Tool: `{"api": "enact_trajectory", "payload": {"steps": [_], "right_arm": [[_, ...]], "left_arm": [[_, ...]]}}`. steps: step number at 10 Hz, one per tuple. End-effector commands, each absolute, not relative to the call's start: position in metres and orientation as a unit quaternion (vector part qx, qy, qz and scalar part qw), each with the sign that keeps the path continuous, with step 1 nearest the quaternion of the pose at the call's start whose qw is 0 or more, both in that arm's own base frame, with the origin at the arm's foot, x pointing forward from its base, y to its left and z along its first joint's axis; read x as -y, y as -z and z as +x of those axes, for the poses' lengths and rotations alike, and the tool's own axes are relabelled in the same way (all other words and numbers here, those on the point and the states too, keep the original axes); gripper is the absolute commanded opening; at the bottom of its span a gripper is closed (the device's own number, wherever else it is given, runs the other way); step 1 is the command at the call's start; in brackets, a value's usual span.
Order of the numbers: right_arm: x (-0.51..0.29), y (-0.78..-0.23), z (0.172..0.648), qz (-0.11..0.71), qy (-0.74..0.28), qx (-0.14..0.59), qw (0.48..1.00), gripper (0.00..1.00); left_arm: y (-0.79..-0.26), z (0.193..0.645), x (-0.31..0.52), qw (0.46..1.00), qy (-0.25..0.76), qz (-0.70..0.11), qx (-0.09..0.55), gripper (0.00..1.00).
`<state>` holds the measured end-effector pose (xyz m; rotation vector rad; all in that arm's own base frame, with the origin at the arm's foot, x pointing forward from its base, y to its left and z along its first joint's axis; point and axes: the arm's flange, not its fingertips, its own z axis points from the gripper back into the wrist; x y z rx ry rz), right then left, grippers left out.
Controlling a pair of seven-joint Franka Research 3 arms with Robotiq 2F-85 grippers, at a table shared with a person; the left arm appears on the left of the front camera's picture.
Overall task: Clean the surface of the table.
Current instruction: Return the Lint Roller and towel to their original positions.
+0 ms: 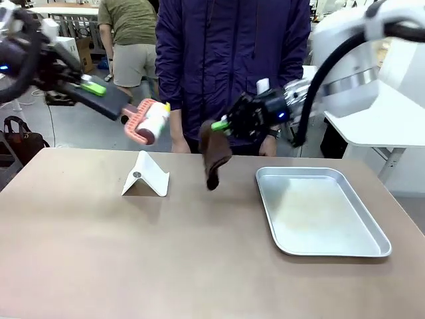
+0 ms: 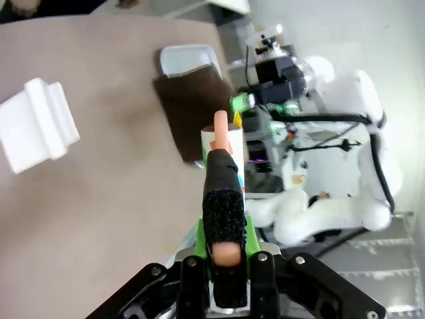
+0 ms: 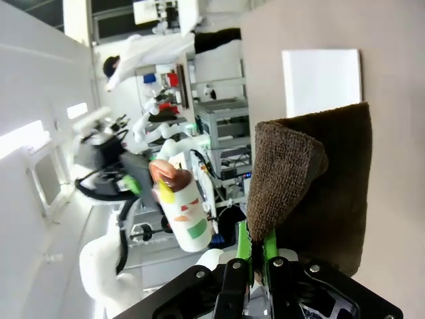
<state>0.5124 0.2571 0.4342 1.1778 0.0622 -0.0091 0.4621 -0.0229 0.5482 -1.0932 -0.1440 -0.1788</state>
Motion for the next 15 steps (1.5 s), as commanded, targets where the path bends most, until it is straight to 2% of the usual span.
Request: {"api": "enact_trajectory", "payload": {"steps": [1, 3, 6, 9, 12, 13, 14, 15], "right_arm": [[-0.28, -0.407, 0.522, 0.538, 0.041, -0.045, 0.841, 0.07], [-0.282, -0.374, 0.52, 0.504, 0.068, -0.043, 0.86, 0.07], [-0.258, -0.337, 0.529, 0.45, 0.124, -0.012, 0.884, 0.07], [-0.225, -0.326, 0.538, 0.336, 0.148, -0.006, 0.93, 0.07], [-0.215, -0.322, 0.54, 0.319, 0.139, -0.019, 0.937, 0.07], [-0.211, -0.312, 0.537, 0.333, 0.144, 0.001, 0.932, 0.07], [-0.211, -0.312, 0.537, 0.333, 0.144, 0.001, 0.932, 0.07], [-0.211, -0.312, 0.537, 0.333, 0.144, 0.001, 0.932, 0.07]], "left_arm": [[-0.544, 0.495, 0.049, 0.895, 0.057, -0.442, 0.038, 0.22], [-0.532, 0.517, 0.079, 0.929, 0.033, -0.364, 0.052, 0.22], [-0.493, 0.529, 0.103, 0.95, 0.014, -0.311, 0.031, 0.22], [-0.476, 0.532, 0.115, 0.95, 0.009, -0.31, 0.036, 0.22], [-0.464, 0.536, 0.118, 0.951, -0.013, -0.306, 0.038, 0.22], [-0.463, 0.533, 0.117, 0.943, 0.016, -0.333, -0.002, 0.22], [-0.466, 0.538, 0.114, 0.95, 0.007, -0.312, 0.032, 0.22], [-0.466, 0.538, 0.114, 0.95, 0.007, -0.312, 0.032, 0.22]]}}
